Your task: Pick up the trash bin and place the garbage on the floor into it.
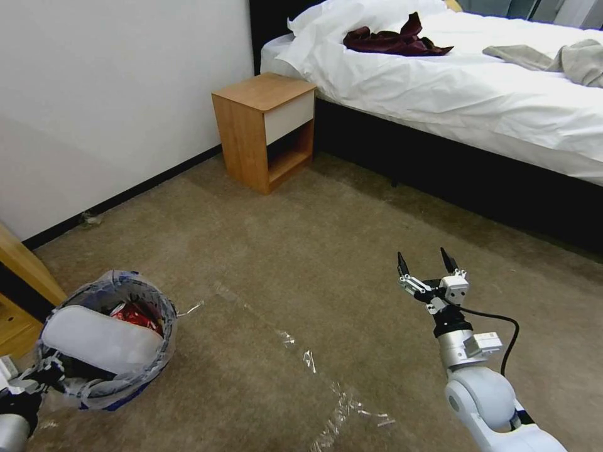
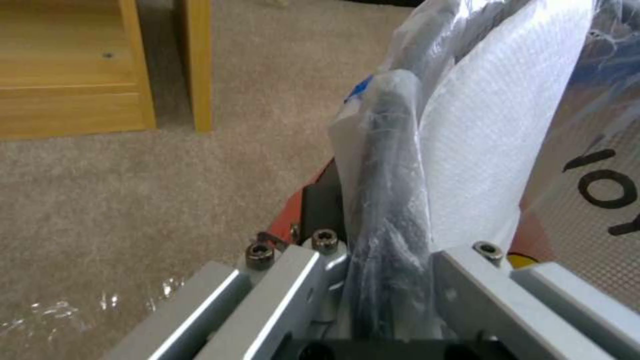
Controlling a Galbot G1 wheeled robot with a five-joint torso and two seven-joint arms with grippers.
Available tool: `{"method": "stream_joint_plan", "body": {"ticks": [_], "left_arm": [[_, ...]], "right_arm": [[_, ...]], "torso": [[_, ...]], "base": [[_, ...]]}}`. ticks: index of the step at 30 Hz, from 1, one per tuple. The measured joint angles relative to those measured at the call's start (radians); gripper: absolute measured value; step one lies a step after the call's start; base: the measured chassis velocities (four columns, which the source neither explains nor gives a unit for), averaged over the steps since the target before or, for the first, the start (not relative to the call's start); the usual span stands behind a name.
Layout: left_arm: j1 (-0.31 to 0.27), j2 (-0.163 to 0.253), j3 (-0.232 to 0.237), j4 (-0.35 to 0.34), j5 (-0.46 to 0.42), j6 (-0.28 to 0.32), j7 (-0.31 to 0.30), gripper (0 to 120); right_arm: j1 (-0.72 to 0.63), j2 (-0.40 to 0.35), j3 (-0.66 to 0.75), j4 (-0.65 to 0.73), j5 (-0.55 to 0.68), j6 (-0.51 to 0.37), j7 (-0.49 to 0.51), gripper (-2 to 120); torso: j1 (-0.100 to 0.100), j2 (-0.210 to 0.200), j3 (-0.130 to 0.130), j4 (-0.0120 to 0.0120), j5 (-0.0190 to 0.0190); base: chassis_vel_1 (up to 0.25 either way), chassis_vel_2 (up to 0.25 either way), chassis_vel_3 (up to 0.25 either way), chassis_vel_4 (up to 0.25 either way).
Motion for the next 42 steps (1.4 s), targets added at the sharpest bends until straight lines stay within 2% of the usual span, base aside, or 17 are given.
{"method": "stream_joint_plan", "body": {"ticks": [8, 13, 18, 42], "left_arm": [[-0.001, -0.002, -0.025, -0.008, -0.006, 0.018, 0.027, 1], [-0.006, 0.001, -0.037, -0.011, 0.005, 0.01, 0.056, 1], [-0.007, 0.001, -0.038, -0.011, 0.06, -0.02, 0.099, 1], [-0.036, 0.012, -0.033, -0.01, 0.082, -0.049, 0.107, 1]], "right_arm": [[0.009, -0.005, -0.006, 0.0, 0.011, -0.004, 0.028, 100], [0.014, -0.007, -0.001, 0.0, 0.012, -0.018, 0.05, 100], [0.011, 0.0, 0.034, -0.005, 0.002, -0.024, 0.068, 100], [-0.031, 0.021, 0.083, 0.016, -0.059, -0.038, 0.097, 100]], "torso": [[0.0, 0.0, 0.0, 0.0001, -0.0001], [0.0, 0.0, 0.0, 0.0, 0.0], [0.0, 0.0, 0.0, 0.0, 0.0], [0.0, 0.0, 0.0, 0.0, 0.0]], "base": [[-0.002, 0.013, 0.007, -0.007], [0.0, 0.0, 0.0, 0.0], [0.0, 0.0, 0.0, 0.0], [0.0, 0.0, 0.0, 0.0]]}}
